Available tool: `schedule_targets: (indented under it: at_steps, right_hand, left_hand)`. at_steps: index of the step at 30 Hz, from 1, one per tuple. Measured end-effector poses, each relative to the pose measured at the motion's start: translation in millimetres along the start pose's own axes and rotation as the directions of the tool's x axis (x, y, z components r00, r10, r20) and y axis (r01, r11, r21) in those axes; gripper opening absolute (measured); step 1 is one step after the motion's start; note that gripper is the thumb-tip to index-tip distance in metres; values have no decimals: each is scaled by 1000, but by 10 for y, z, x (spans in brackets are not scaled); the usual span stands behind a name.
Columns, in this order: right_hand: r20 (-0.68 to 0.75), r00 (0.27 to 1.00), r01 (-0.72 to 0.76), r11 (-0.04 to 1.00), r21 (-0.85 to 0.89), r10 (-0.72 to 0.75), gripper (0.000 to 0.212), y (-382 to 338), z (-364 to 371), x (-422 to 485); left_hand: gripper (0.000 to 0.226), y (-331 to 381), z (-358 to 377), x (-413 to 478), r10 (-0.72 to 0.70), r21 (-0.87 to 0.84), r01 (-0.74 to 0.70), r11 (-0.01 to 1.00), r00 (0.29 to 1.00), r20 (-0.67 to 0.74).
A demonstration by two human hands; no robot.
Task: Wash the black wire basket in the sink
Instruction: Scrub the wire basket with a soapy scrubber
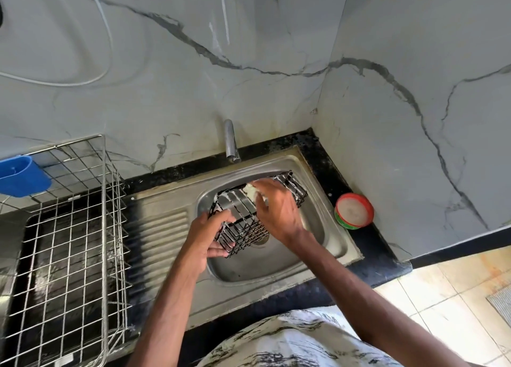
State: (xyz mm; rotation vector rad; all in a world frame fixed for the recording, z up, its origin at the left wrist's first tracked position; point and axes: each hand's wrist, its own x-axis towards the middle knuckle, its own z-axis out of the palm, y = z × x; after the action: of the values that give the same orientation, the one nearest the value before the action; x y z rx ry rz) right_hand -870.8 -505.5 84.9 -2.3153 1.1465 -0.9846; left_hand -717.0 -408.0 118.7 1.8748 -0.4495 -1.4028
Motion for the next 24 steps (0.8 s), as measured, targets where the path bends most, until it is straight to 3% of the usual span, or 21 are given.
schedule_targets:
  at_steps: [2, 4, 8, 11, 13, 18, 20, 24]
  right_hand:
    - [30, 992, -123, 992, -7, 123, 25, 20, -33, 23]
    - [106, 953, -289, 957, 31, 285, 22, 12, -99, 57]
    - [313, 802, -570, 810, 142, 509, 33, 63, -238, 120]
    - [361, 789, -594, 767, 243, 496, 33, 79, -307, 163]
    - [379, 790, -599, 737, 314, 481, 32, 77, -365, 200]
    - [457, 700, -714, 554, 429, 548, 31, 62, -529, 355]
    - [482, 672, -741, 512, 434, 563, 32, 67, -601, 439]
    - [483, 667, -745, 482, 461, 568, 34, 82, -710, 576]
  left_hand:
    - [19, 34, -4, 29, 50, 43, -49, 998, 999, -16]
    - [17, 77, 5, 59, 87, 89, -85, 992, 996, -20]
    - [44, 180, 11, 78, 103, 168, -97, 981, 994, -31]
    - [72, 232, -16, 145, 122, 230, -113, 966, 992, -22]
    - [74, 270, -40, 187, 133, 251, -131, 959, 991, 7]
    - [92, 416, -199, 237, 147, 199, -167, 966, 983, 112]
    - [90, 448, -333, 266, 175, 153, -192, 969, 977, 120]
    - [60, 390, -615, 296, 278, 69, -282, 957, 959, 61]
